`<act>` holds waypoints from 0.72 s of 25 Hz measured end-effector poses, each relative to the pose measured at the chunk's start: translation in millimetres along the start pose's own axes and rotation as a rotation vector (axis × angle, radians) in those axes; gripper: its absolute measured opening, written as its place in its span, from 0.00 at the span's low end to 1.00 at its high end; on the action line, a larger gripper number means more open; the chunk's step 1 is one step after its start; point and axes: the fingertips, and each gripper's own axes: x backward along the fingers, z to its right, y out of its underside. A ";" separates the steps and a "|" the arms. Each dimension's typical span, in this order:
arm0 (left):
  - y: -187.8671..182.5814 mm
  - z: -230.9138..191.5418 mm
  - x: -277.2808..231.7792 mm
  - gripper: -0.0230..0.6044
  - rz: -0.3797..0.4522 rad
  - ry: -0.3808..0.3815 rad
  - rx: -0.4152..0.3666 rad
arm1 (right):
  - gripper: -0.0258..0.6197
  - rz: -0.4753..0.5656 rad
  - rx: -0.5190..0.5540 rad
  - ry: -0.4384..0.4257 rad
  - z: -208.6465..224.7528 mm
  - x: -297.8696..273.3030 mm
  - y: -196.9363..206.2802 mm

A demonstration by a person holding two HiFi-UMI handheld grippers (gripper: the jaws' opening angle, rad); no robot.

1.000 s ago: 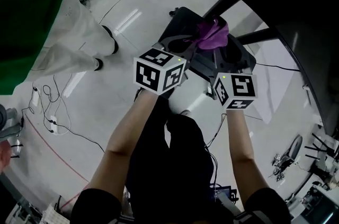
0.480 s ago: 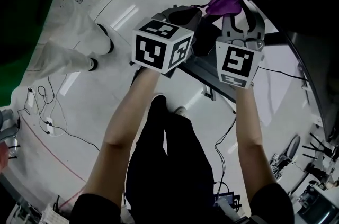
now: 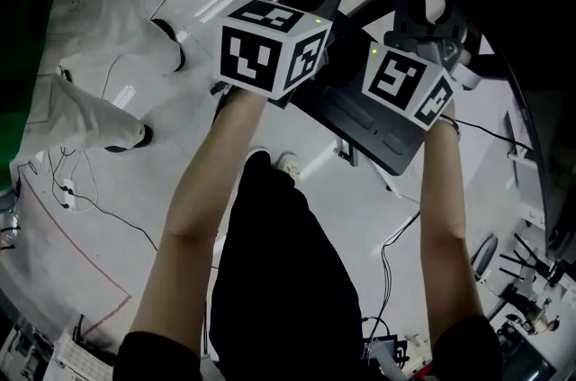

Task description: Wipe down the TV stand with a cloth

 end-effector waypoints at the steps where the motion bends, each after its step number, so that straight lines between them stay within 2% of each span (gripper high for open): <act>1: 2.3 -0.7 -0.4 0.05 -0.001 -0.009 0.002 | 0.19 -0.003 0.021 0.003 0.2 -0.8 3.1; 6: 18.9 -10.6 0.6 0.05 -0.006 -0.046 0.027 | 0.19 -0.043 0.059 -0.024 -18.8 -7.5 19.3; 12: 38.8 -27.4 9.4 0.05 -0.027 -0.090 0.043 | 0.19 -0.079 0.004 -0.131 -59.1 -15.8 33.6; 18: 52.2 -43.6 14.3 0.05 -0.047 -0.115 0.070 | 0.19 -0.165 -0.016 -0.286 -99.9 -28.5 45.3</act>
